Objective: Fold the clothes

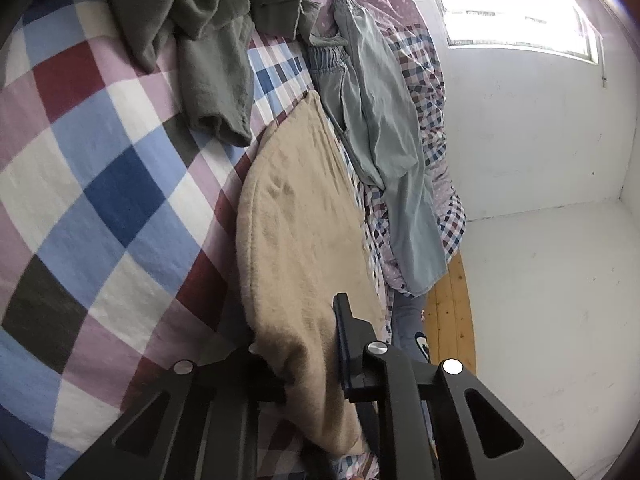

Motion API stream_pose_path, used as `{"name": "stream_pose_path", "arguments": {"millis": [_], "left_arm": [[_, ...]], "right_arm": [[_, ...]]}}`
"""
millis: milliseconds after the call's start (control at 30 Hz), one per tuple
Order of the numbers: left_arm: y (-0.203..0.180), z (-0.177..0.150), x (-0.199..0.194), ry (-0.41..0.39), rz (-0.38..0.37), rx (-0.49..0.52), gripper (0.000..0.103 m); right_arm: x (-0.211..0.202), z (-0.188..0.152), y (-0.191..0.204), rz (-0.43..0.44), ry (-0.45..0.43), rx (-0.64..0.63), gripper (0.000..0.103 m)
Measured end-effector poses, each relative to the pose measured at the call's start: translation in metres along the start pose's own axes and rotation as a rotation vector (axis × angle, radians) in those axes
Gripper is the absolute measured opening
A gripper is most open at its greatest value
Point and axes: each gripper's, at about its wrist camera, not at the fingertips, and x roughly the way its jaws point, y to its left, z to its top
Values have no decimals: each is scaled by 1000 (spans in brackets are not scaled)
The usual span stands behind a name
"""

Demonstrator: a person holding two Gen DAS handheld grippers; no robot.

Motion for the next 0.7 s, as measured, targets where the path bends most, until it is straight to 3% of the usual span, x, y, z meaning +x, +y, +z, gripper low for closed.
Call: {"name": "stream_pose_path", "arguments": {"millis": [333, 700], "left_arm": [[-6, 4, -1, 5, -4, 18, 13], [-11, 8, -3, 10, -15, 13, 12]], "right_arm": [[10, -43, -33, -198, 137, -10, 55], [-6, -91, -73, -324, 229, -16, 61]]}}
